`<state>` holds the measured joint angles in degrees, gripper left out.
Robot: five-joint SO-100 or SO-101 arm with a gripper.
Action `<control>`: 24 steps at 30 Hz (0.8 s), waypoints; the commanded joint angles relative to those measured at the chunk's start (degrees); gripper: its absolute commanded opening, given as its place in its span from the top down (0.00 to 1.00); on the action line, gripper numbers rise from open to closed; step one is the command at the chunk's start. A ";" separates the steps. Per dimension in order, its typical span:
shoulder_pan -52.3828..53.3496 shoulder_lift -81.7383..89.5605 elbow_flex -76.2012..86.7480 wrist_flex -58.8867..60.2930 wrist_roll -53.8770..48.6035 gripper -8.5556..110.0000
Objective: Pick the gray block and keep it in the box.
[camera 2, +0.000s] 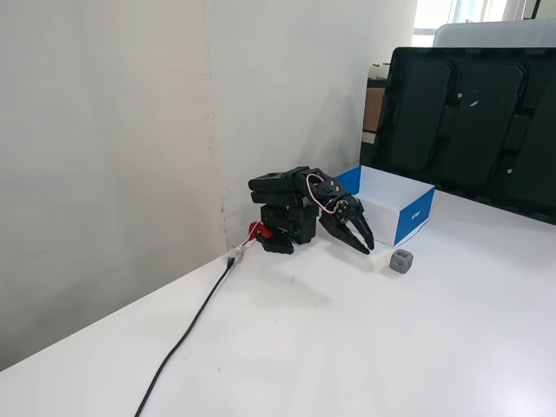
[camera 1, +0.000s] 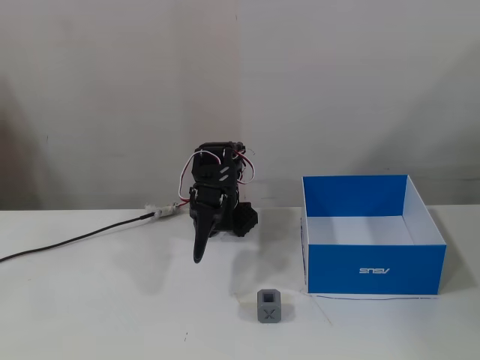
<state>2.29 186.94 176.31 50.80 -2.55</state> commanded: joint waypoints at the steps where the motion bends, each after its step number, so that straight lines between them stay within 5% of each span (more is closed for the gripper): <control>1: 0.00 9.58 1.85 -0.35 -0.09 0.93; 24: -1.67 9.58 -3.08 5.45 0.00 0.93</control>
<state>0.70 186.94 174.81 55.46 -2.55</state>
